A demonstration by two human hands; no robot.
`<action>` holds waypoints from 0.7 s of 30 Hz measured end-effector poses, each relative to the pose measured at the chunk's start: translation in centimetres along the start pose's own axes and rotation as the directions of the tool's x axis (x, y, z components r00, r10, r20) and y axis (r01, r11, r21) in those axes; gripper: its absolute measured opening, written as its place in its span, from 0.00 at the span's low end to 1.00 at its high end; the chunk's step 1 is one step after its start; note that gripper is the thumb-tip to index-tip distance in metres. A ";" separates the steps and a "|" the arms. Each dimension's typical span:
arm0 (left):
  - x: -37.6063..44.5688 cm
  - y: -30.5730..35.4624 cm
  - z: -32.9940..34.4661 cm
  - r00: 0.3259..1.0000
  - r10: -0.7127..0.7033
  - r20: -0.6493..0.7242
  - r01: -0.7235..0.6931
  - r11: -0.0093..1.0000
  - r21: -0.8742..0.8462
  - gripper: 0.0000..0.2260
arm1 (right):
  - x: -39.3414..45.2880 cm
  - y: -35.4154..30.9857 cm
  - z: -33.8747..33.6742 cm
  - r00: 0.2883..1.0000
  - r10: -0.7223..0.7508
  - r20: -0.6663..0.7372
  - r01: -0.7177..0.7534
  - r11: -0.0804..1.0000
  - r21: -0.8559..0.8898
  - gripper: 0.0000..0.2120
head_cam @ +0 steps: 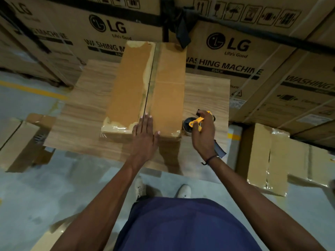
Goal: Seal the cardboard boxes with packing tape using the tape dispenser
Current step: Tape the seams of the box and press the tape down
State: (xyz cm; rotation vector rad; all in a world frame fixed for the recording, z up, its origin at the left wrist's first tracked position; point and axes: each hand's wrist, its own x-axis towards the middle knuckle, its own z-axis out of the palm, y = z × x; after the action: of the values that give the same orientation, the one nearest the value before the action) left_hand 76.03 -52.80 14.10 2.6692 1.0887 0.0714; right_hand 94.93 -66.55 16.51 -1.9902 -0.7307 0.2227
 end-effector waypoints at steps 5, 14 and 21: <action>0.3 -0.2 -0.3 0.999 -0.014 0.039 0.012 0.999 0.053 0.31 | -3.8 -4.2 6.8 0.953 0.191 0.235 -0.207 0.977 0.043 0.30; 0.7 -2.9 -1.3 0.985 0.152 0.084 -0.158 0.985 0.067 0.32 | -2.7 -0.8 8.9 0.917 0.361 0.167 -0.392 0.890 0.231 0.28; 2.3 -4.9 -2.2 0.944 0.305 0.123 -0.319 0.942 0.107 0.36 | -2.7 -1.0 9.2 0.862 0.494 0.111 -0.493 0.767 0.410 0.23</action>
State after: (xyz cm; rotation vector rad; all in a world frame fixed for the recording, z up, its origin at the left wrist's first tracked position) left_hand 74.04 -47.37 14.85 2.8995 0.6494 -0.0809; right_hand 88.37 -61.00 12.23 -1.7129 -0.1083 0.6395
